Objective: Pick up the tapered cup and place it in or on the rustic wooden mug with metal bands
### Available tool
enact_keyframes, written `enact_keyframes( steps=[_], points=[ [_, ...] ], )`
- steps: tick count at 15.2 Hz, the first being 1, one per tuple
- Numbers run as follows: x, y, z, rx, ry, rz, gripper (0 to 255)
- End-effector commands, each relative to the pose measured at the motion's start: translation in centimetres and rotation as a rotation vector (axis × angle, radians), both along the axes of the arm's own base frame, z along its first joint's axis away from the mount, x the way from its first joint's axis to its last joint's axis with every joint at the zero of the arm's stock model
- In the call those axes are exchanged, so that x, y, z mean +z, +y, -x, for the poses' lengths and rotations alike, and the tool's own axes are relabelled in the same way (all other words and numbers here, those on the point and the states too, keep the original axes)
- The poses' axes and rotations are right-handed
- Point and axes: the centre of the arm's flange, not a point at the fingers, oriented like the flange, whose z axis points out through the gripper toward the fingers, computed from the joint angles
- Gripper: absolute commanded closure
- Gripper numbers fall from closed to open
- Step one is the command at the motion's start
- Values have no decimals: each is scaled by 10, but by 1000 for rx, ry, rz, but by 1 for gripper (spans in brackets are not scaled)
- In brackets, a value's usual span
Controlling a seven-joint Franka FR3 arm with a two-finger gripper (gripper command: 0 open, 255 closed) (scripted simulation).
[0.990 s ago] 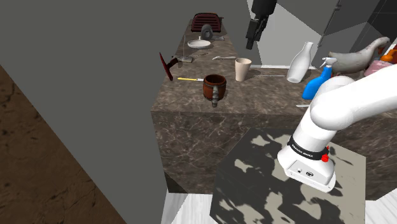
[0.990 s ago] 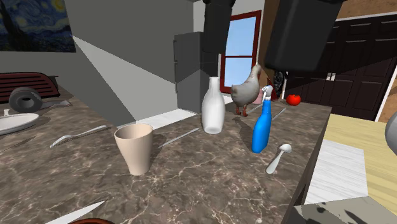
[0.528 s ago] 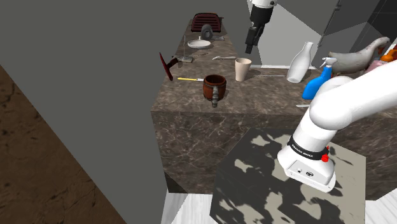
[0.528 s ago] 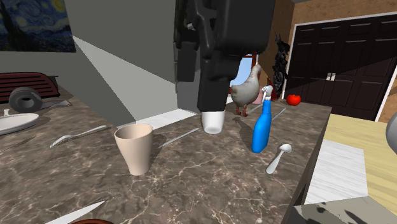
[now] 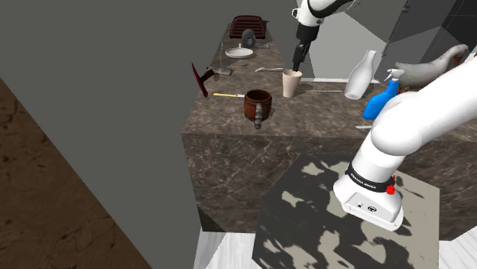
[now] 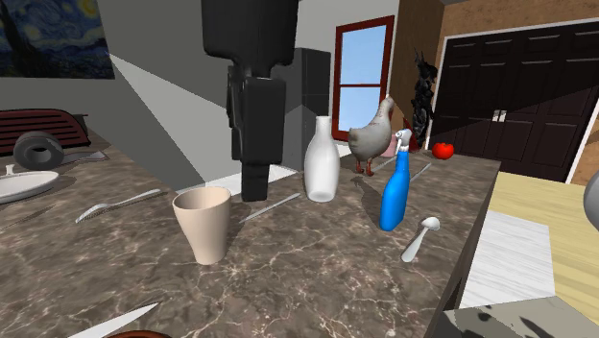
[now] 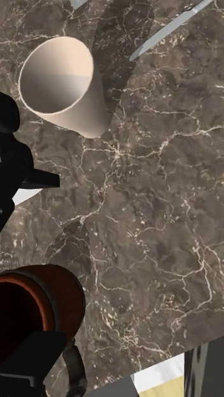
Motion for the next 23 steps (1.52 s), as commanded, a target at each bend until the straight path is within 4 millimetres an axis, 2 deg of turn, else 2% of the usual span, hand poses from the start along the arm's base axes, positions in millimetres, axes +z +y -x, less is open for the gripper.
enact_keyframes(
  steps=[1, 13, 21, 23],
  points=[
    [-13, -20, -11, 13, -1, 5, 0],
    [-93, -136, -80, 82, 1, 22, 0],
    [-132, -145, -88, 85, 1, 23, 0],
    [-135, -146, -88, 85, 1, 23, 0]
  ],
)
